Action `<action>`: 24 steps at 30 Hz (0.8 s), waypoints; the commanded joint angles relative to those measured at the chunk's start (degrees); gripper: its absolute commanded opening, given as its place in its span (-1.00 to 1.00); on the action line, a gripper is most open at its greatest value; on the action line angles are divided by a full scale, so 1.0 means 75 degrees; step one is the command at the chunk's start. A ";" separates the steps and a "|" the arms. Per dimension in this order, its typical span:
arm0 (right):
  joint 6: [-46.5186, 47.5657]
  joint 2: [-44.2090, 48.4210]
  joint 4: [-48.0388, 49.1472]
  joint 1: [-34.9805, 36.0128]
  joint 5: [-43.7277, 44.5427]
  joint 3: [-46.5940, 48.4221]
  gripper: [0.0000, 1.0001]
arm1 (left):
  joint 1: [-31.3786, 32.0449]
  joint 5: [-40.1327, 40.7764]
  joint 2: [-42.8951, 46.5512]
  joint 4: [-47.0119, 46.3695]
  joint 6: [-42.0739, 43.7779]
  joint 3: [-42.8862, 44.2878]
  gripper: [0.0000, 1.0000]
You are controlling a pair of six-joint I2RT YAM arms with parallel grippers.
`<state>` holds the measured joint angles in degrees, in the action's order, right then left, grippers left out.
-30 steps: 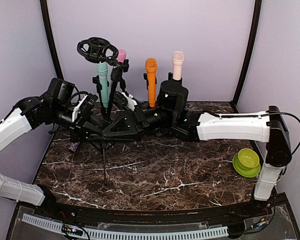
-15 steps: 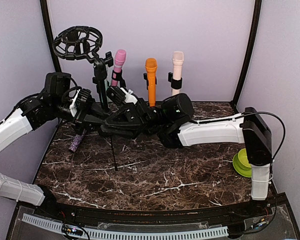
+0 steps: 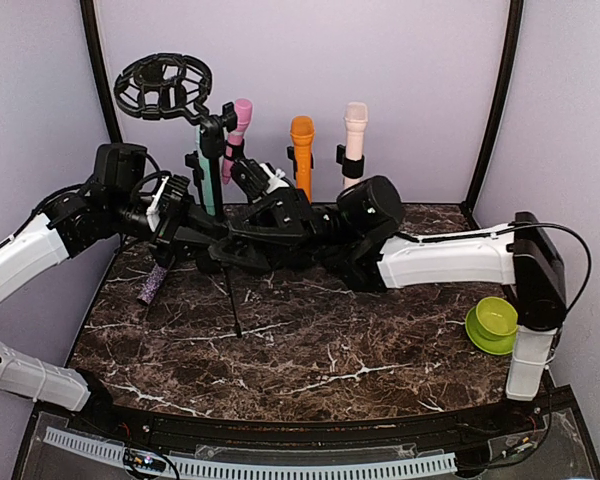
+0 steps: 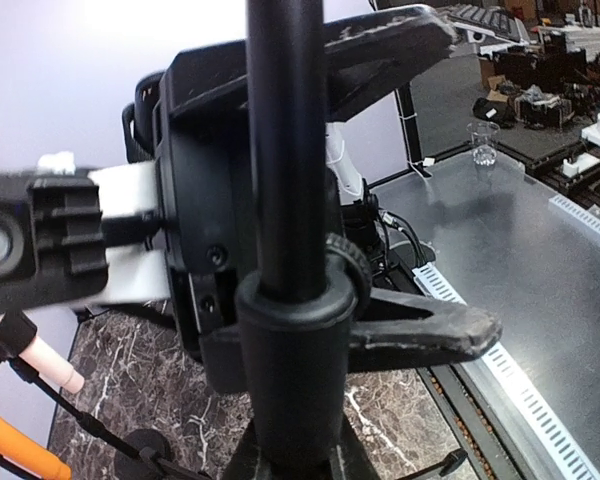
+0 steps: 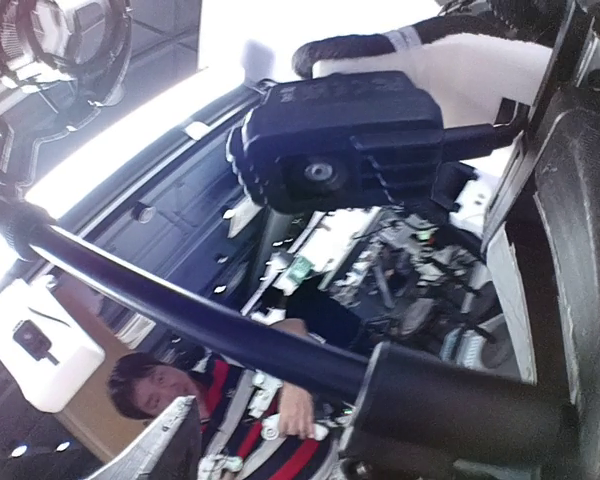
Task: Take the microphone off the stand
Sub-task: Unscrew the knob on the stand of the microphone stand.
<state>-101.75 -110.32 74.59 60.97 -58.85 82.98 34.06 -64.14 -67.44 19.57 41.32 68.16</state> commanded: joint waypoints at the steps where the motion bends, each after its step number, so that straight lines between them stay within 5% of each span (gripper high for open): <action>1: 0.4815 0.1605 -0.5173 -0.0279 0.0605 -0.0117 0.34 | 0.0052 -0.0002 0.0355 -0.0607 -0.1581 -0.0400 -1.00; 6: 0.6900 0.1699 -0.8930 -0.0289 0.1032 0.0717 0.23 | 0.0052 -0.0114 0.0554 -0.1001 -0.3463 -0.0795 -1.00; 18: 0.8144 0.1331 -1.1092 -0.0295 0.1138 0.1929 -0.13 | 0.0053 -0.0575 0.0374 -0.0691 -0.3853 -0.0633 -1.00; 24: 0.8162 0.1103 -1.1450 -0.0290 0.0973 0.2351 -0.59 | 0.0064 -0.0586 0.0367 -0.0146 -0.3291 -0.0586 -1.00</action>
<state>-42.39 -100.51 -10.83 59.48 -52.47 97.73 34.00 -65.65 -65.34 16.40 13.54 61.87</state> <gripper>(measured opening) 0.278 0.133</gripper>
